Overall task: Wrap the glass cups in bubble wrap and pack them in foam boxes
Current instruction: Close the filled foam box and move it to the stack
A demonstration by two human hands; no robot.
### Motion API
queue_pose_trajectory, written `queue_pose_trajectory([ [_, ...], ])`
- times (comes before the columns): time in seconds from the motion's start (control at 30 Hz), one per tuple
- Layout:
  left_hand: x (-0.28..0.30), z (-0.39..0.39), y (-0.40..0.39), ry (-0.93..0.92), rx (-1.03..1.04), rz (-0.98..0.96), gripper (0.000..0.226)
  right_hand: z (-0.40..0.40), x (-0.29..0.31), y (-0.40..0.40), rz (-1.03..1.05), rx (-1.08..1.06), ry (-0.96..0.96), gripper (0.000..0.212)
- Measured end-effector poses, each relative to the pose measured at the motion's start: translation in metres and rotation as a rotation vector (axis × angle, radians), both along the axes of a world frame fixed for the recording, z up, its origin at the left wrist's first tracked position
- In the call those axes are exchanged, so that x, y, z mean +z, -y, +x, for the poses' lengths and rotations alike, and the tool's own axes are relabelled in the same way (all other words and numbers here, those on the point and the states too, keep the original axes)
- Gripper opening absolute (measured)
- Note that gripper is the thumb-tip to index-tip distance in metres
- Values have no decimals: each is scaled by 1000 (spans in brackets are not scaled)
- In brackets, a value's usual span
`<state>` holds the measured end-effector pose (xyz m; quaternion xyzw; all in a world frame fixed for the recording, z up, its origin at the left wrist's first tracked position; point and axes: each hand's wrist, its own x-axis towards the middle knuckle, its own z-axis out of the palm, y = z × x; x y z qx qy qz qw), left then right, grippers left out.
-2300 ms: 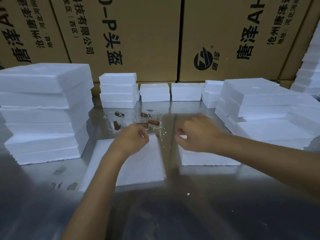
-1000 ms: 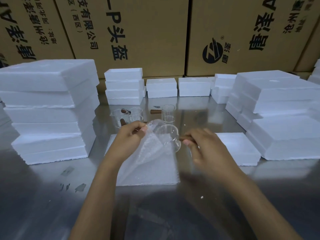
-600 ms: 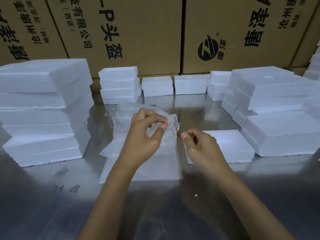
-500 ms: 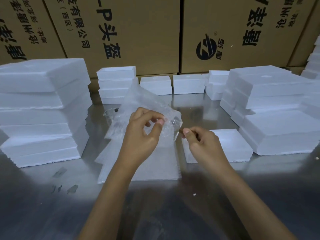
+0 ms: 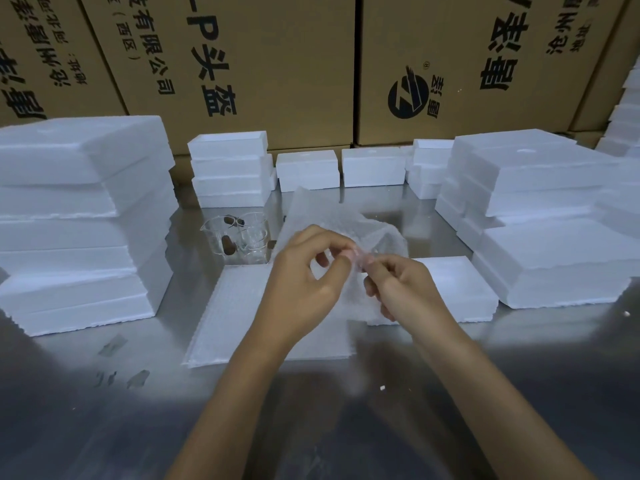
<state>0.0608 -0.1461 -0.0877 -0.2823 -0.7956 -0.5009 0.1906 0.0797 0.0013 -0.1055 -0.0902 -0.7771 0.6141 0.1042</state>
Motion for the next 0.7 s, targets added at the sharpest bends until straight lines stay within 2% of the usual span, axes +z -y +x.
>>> queue_pose_trajectory([
  [0.07, 0, 6, -5, 99, -140, 57, 18, 1, -2, 0, -38, 19, 14, 27],
  [0.13, 0, 8, -5, 152, -128, 216, 26, 1, -1, -2, -152, 41, 38, 28],
  [0.2, -1, 1, 1, 60, 133, 315, 28, 1, -1, -6, -219, 77, 66, 39],
  [0.27, -2, -10, 12, 35, 394, 329, 32, 0, 1, -11, -205, 120, 59, 34],
  [0.3, -4, -16, 19, 81, 432, 324, 37, 0, 2, -13, -189, 136, 43, 28],
  [0.37, -9, -28, 29, 291, 370, 328, 44, 1, 4, -13, -188, 158, 13, 22],
  [0.47, -15, -33, 34, 589, 146, 462, 34, 0, 3, -13, -305, 198, -31, 17],
  [0.53, -16, -31, 30, 623, 70, 529, 19, 1, 3, -12, -462, 245, -30, 18],
  [0.6, -17, -30, 26, 612, 37, 515, 15, 2, 2, -12, -614, 319, -30, 26],
  [0.7, -17, -29, 23, 655, -153, 579, 34, 6, 2, -7, -657, 332, -15, 39],
])
